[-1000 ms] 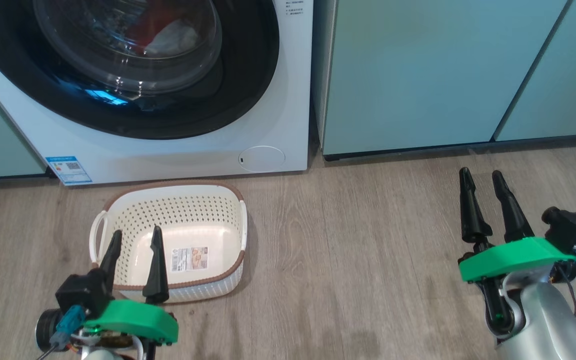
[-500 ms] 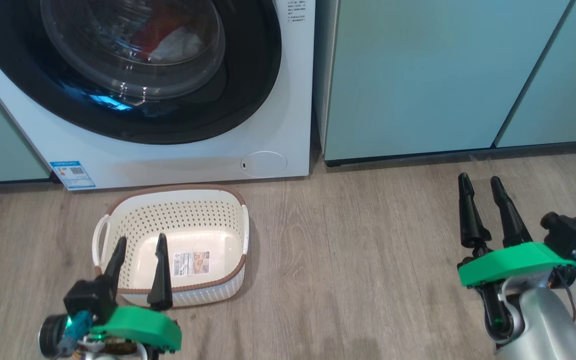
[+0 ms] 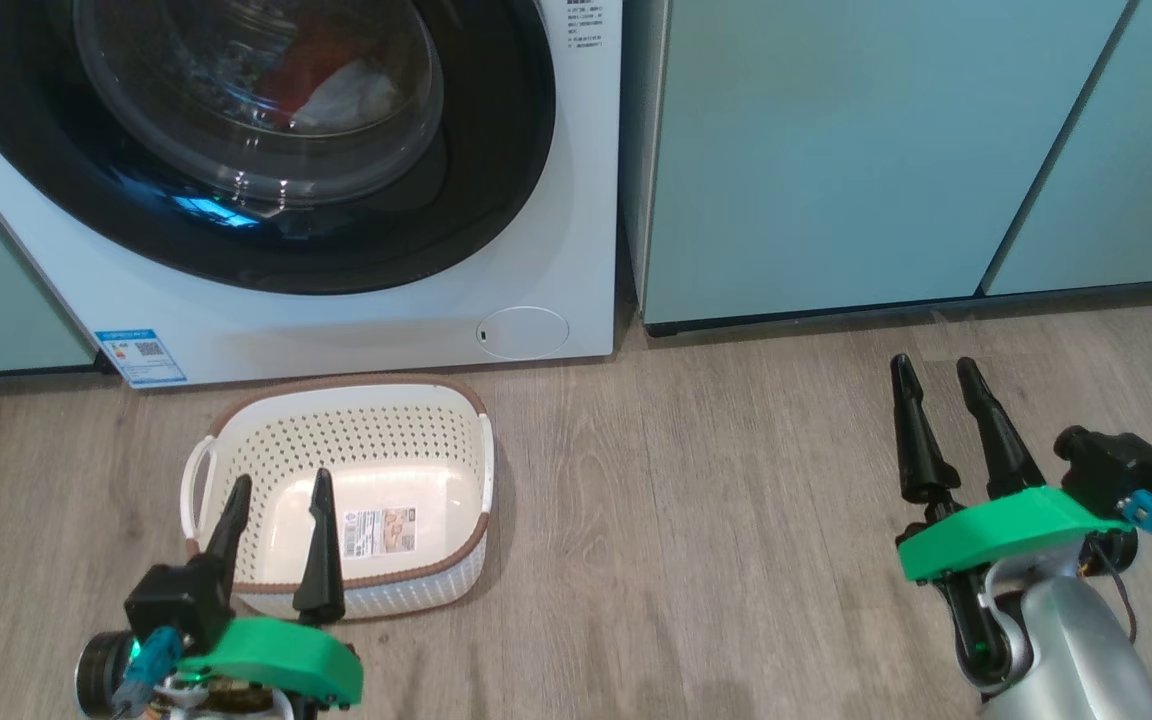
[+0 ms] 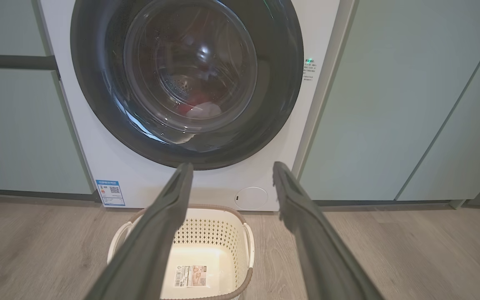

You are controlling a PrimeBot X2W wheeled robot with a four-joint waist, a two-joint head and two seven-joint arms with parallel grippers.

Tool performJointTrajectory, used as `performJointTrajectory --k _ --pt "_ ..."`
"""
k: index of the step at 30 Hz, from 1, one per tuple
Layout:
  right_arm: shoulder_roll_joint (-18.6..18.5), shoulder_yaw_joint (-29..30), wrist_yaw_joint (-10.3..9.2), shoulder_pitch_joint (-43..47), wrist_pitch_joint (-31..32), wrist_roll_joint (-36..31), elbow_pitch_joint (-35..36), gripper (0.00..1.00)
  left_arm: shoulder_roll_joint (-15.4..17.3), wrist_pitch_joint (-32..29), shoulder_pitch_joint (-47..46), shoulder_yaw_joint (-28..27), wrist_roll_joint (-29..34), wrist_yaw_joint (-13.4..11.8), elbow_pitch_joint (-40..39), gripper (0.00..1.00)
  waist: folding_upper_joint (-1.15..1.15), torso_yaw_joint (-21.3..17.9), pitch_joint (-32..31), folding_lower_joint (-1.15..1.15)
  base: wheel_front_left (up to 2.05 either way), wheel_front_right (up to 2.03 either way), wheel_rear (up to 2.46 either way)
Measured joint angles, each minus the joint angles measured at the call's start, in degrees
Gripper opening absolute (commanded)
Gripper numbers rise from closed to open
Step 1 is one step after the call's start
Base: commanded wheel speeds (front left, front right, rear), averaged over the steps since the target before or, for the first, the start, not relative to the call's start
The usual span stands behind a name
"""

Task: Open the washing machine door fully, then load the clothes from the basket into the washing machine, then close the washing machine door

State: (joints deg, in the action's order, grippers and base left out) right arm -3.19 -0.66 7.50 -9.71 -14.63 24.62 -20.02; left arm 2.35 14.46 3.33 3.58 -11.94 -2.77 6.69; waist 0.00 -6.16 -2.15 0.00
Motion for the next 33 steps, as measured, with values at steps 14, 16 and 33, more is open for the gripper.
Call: performJointTrajectory --k 14,16,33 --pt "0.0 0.07 0.0 0.0 0.0 0.77 -0.62 1.0 0.0 0.0 0.2 -0.25 -1.7 0.25 0.12 1.0 0.0 0.11 -0.15 0.0 0.0 0.0 0.0" --pt "-0.01 0.05 0.0 0.03 0.01 0.76 -1.16 0.0 -0.03 -0.05 0.22 -0.21 -1.69 0.23 0.65 0.0 0.0 0.15 -0.16 0.0 0.0 0.0 0.0" --pt "0.01 0.55 0.0 4.47 2.11 7.23 -4.94 0.0 -0.29 -2.43 2.71 -0.19 -9.43 1.1 5.73 0.0 0.0 0.82 0.1 0.0 0.0 0.0 0.0"
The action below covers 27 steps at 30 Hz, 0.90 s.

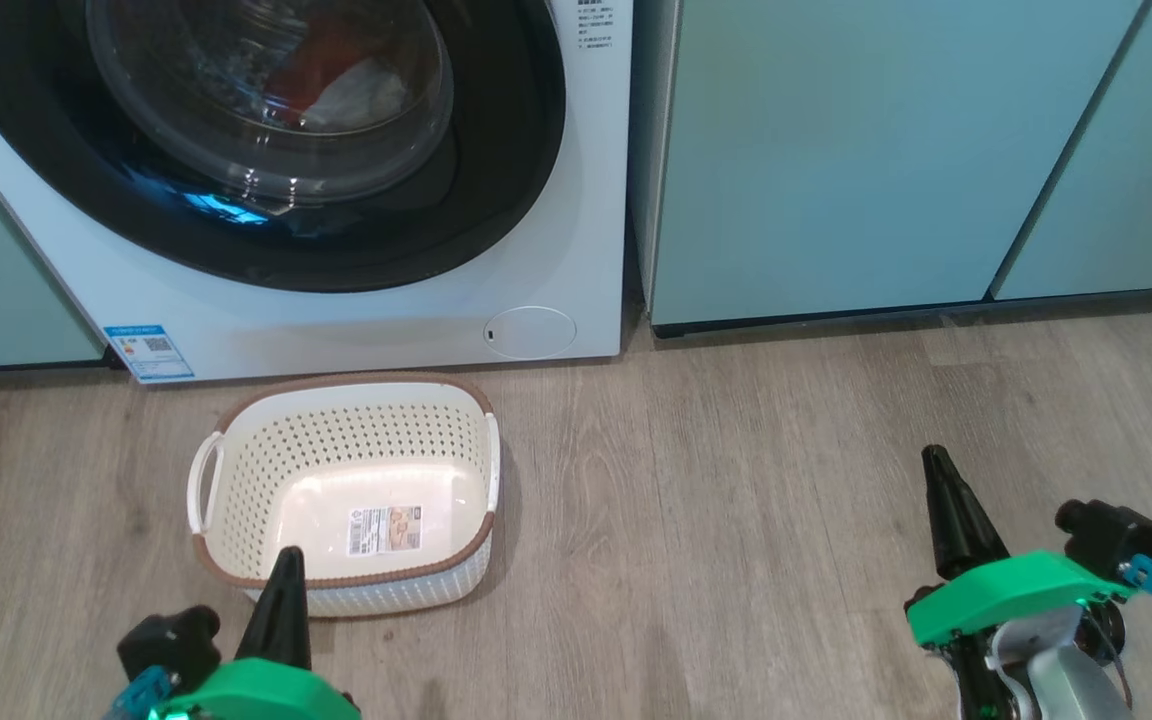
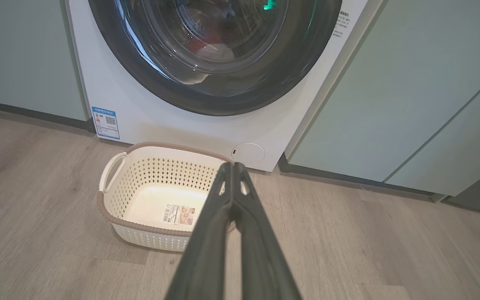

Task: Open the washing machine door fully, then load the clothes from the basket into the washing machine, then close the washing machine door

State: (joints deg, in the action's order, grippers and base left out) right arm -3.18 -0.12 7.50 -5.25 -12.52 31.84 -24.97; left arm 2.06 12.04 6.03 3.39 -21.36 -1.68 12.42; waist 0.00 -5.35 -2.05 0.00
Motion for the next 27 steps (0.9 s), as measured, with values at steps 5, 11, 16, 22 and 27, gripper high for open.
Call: performJointTrajectory --k 5,11,16,22,27 --pt "0.0 0.24 0.0 0.0 1.02 2.58 0.51 0.0 0.0 -0.93 -0.13 -0.26 -3.16 0.33 0.03 0.0 0.0 0.24 0.1 0.0 0.0 0.0 0.0" --pt "0.0 0.7 0.0 0.0 1.91 5.8 0.87 0.0 0.0 -1.93 -0.56 -0.94 -6.87 0.73 0.15 0.0 0.0 0.52 0.22 0.0 0.0 0.0 0.0" --pt "0.0 1.15 0.0 0.01 2.54 8.5 1.29 0.0 0.01 -2.63 -1.15 -1.33 -10.05 1.08 0.3 0.0 0.0 0.76 0.32 0.0 0.0 0.0 0.0" --pt "0.0 1.52 0.0 0.01 3.5 11.16 1.63 0.0 0.01 -3.47 -1.46 -1.55 -13.12 1.53 0.47 0.0 0.0 1.0 0.42 0.0 0.0 0.0 0.0" --pt "0.01 1.81 0.0 0.01 4.41 13.78 1.97 0.0 0.01 -4.27 -1.64 -1.81 -16.28 2.01 0.73 0.0 0.0 1.24 0.52 0.0 0.0 0.0 0.0"
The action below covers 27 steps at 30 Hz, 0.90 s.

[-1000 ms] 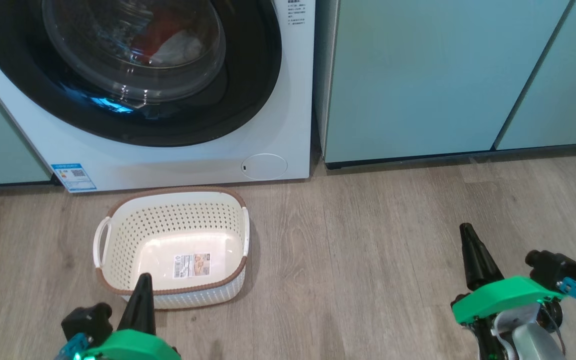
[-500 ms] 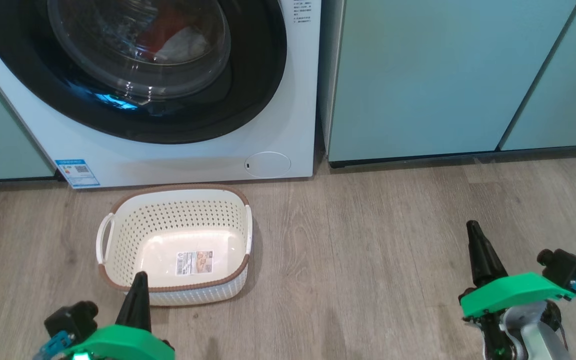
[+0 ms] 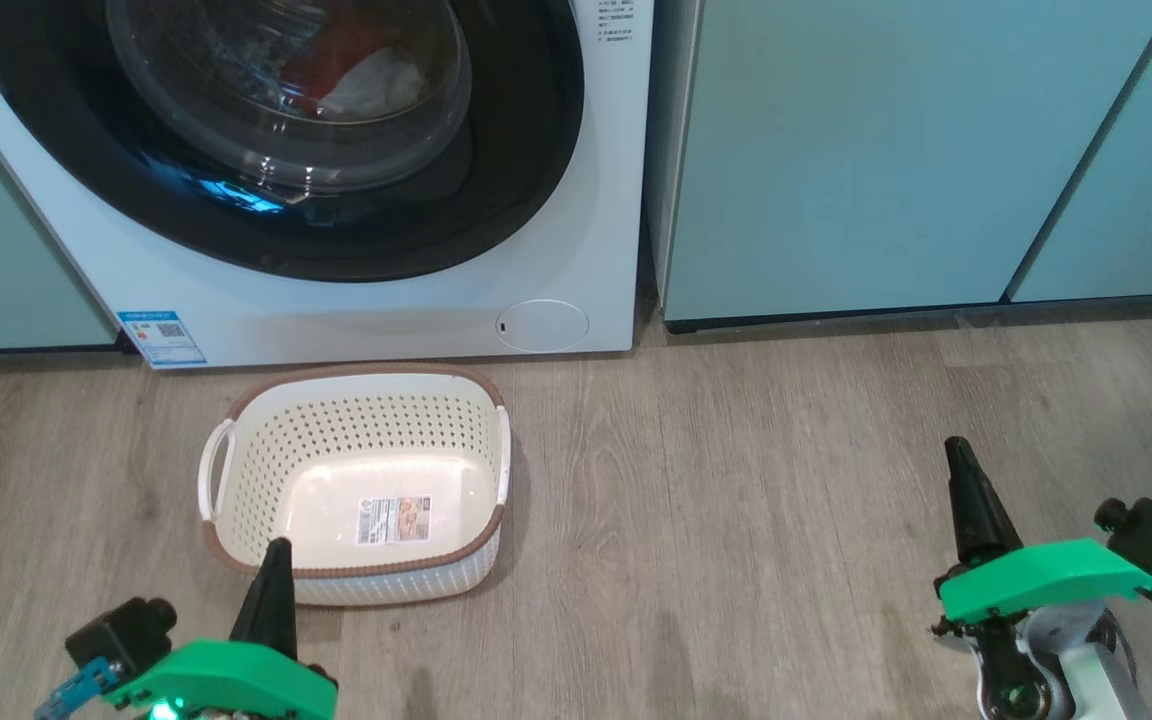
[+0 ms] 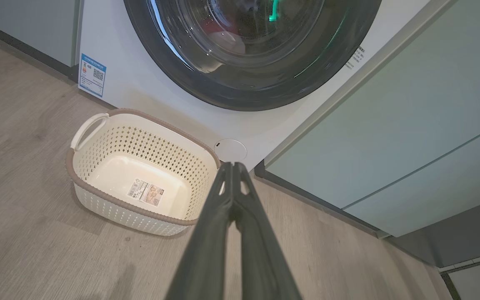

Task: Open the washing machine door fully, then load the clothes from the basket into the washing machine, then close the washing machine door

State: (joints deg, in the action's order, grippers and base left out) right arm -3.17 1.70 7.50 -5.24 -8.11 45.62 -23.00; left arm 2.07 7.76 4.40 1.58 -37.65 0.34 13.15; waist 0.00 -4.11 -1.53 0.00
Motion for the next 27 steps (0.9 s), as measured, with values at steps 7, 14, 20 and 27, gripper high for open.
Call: performJointTrajectory --k 7,14,20,27 --pt "0.01 0.38 0.0 0.01 1.12 3.72 0.58 0.0 0.0 -1.19 -1.01 -0.36 -4.33 0.56 0.19 0.0 0.0 0.34 0.14 0.0 0.0 0.0 0.0" --pt "0.02 0.88 0.0 0.01 2.15 7.43 1.13 0.0 0.0 -2.24 -1.11 -1.16 -8.68 1.04 0.4 0.0 0.0 0.67 0.28 0.0 0.0 0.0 0.0" --pt "0.04 1.42 0.0 0.02 3.31 10.59 1.47 0.0 0.0 -3.21 -1.76 -1.55 -12.41 1.38 0.7 0.0 0.0 0.95 0.4 0.0 0.0 0.0 0.0" --pt "0.12 1.8 0.0 0.02 4.44 14.26 2.18 0.0 0.01 -4.25 -2.33 -1.79 -16.77 2.02 0.77 0.0 0.0 1.28 0.53 0.0 0.0 0.0 0.0"
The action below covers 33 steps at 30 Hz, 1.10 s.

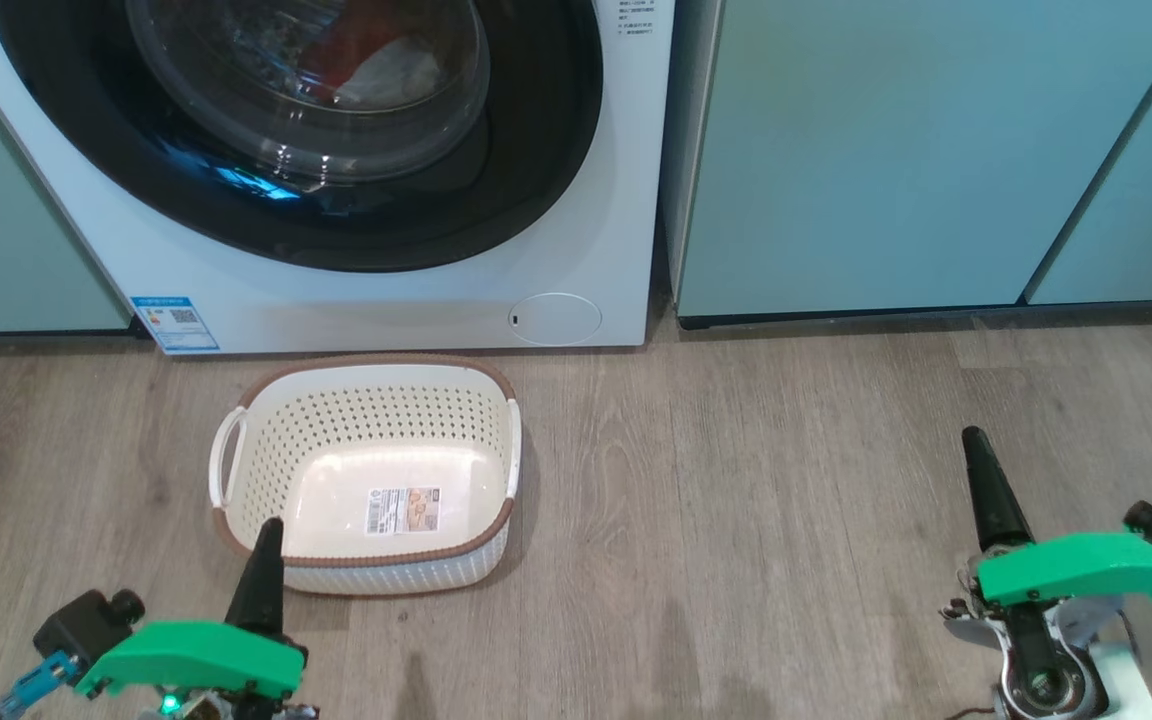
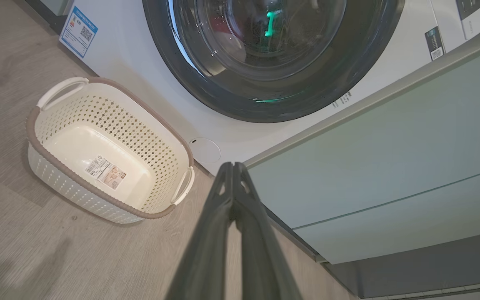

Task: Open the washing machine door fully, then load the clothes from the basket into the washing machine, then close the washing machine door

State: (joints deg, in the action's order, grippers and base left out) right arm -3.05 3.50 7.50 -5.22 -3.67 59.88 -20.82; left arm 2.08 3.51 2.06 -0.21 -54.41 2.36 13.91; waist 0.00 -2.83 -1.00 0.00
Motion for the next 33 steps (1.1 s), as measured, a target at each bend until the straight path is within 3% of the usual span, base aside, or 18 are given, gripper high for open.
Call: performJointTrajectory --k 33 --pt "0.13 2.24 -0.01 0.06 5.31 18.02 2.37 0.0 0.01 -5.56 -2.71 -2.3 -21.09 2.58 1.03 0.0 0.0 1.61 0.67 0.0 0.0 0.0 0.0"
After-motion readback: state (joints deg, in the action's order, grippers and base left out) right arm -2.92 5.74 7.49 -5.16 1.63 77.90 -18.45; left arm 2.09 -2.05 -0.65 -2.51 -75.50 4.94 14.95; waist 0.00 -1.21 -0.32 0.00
